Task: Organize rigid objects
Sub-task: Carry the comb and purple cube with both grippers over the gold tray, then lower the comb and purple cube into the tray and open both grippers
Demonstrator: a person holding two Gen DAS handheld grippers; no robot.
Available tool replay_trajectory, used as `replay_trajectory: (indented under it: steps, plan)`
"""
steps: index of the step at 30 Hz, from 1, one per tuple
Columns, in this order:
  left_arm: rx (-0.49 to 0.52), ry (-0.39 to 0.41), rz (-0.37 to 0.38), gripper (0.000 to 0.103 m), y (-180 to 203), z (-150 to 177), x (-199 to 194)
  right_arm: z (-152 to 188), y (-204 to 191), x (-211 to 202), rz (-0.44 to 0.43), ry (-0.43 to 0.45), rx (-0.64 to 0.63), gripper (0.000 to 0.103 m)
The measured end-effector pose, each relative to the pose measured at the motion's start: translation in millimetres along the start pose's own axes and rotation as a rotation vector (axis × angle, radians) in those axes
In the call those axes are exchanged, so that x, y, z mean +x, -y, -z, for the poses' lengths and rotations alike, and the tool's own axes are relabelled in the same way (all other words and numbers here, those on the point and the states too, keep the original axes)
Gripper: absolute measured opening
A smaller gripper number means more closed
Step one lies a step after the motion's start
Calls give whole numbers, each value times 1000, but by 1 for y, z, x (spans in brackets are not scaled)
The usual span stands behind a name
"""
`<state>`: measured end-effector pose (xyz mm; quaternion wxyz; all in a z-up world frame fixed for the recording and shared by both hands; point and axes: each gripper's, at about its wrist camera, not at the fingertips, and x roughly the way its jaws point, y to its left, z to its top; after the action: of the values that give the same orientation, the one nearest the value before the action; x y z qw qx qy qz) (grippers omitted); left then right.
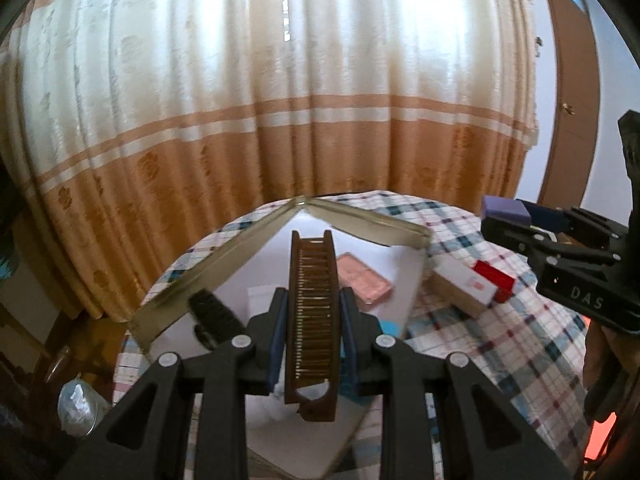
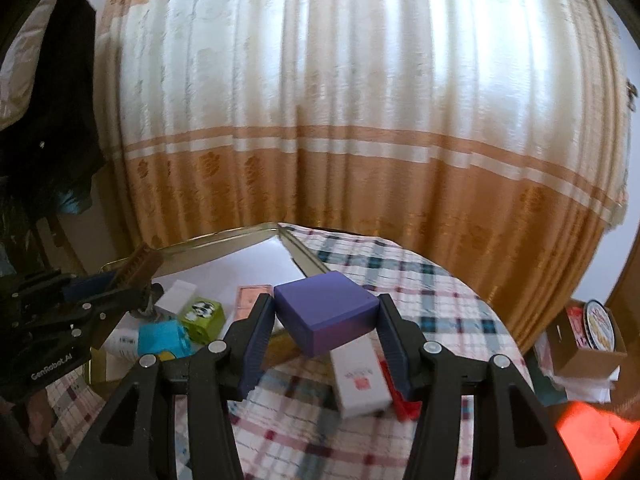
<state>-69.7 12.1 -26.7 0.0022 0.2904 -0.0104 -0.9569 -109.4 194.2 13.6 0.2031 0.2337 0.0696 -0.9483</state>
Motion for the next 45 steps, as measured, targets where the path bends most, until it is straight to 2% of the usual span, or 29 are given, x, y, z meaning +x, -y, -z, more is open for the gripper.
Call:
replay_trajectory:
  steps: [9,25,26,28,29,30,32,35,38,45]
  plan:
    - [-49,-67,6,24,-20,-4,22,-14,-33,40,-58,-50,-73,54]
    - [-78,-101,-78,24,-43,-9,43,-10,-80,83,-144,-101,-126,54]
    - [-84,-104,-85,26,-45,-10,45,-10,-81,84,-148,-99,-123,55]
    - [-93,-116,-100,47,-47,-10,47,-9,-82,85,-152,-101,-122,58]
    - [-100,-107,-105,60,-48,-11,46,-8,-81,84,-151,-99,-123,63]
    - [-102,-97,-116,69,-49,-11,44,-7,-80,81,-152,-94,-121,64]
    - [-115,-84,-119,77,-50,-10,39,-6,-77,77,-147,-85,-108,65]
    - [-134,-85,-104,85,-49,-10,37,-5,-67,71,-133,-77,-76,70]
    - [-140,-80,-109,94,-47,-9,36,-2,-59,65,-121,-73,-62,70]
    - [-150,-80,-102,99,-41,-8,35,5,-38,55,-92,-74,-30,71]
